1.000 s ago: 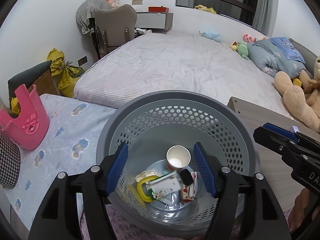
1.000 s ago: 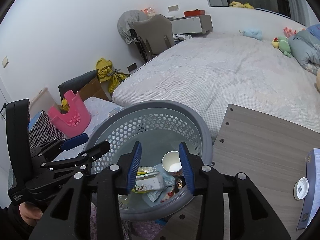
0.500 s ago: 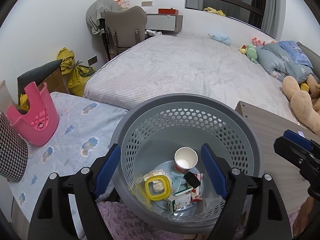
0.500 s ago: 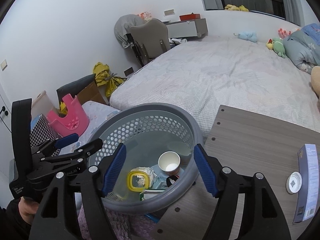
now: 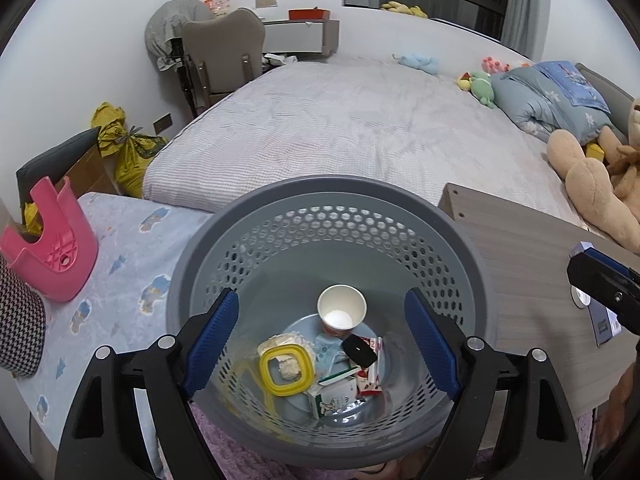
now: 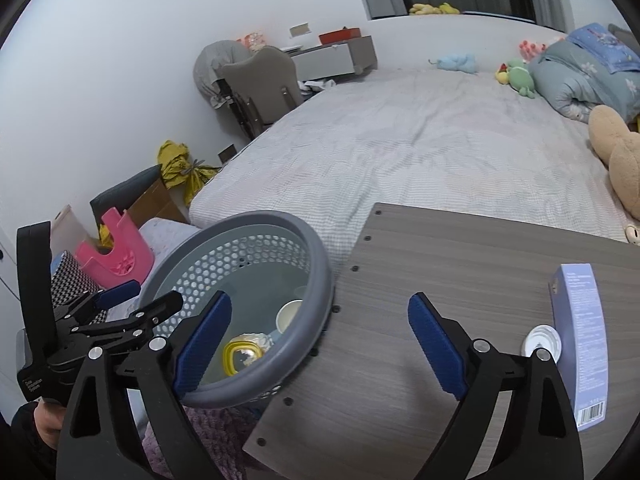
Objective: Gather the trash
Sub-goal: 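Move both tools back over the table toward the lavender box and white cap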
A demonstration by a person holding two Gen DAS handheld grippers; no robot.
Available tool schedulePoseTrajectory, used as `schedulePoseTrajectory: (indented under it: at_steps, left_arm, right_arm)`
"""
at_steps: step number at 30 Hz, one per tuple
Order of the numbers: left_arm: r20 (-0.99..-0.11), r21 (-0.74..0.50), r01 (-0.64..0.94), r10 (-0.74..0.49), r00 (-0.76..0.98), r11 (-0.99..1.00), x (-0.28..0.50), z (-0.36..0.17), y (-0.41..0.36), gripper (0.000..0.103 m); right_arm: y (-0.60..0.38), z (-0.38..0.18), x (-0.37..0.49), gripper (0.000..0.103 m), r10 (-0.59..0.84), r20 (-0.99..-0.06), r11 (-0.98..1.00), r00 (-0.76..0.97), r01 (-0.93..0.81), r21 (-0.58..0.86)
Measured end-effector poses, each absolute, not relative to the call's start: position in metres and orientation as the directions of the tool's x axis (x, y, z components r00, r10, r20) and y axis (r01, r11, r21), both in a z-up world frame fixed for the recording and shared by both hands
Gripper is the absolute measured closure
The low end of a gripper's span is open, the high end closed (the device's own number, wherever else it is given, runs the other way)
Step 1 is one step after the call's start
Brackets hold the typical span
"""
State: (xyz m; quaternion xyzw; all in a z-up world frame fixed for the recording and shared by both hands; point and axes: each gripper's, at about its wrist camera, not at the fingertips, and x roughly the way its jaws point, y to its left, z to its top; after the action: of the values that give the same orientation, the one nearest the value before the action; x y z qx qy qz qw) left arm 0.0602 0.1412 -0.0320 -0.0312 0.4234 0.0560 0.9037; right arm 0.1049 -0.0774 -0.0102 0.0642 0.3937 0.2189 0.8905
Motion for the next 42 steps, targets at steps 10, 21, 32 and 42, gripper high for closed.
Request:
schedulePoseTrajectory:
  at_steps: [10,21,32,42]
  left_arm:
    - [-0.756,-0.021,-0.052,0.018,0.654,0.998,0.062,-0.019,0.116,0.022]
    - [-0.736,-0.031,0.049,-0.056,0.675,0.998,0.068,-0.004,0.062,0.022]
    - [-0.75,-0.008,0.126,-0.089,0.656,0.992,0.075,-0.008,-0.001,0.022]
    - [-0.788,-0.032,0.13,-0.105,0.607,0.991,0.085,-0.027,-0.028,0.022]
  right_arm:
    - [-0.115,-0.004,0.095,0.009,0.357,-0.667,0.934,0.654,-0.258,0.247]
    - [-0.192,-0.002,0.072,0.009,0.263,-0.666,0.961,0.698,-0.125,0.248]
    - [-0.262,-0.03,0.063,0.009,0.16,-0.7,0.97,0.696,0.022,0.243]
    - [-0.267,-0.061,0.078,0.009,0.126,-0.763,0.986,0.634,0.008,0.169]
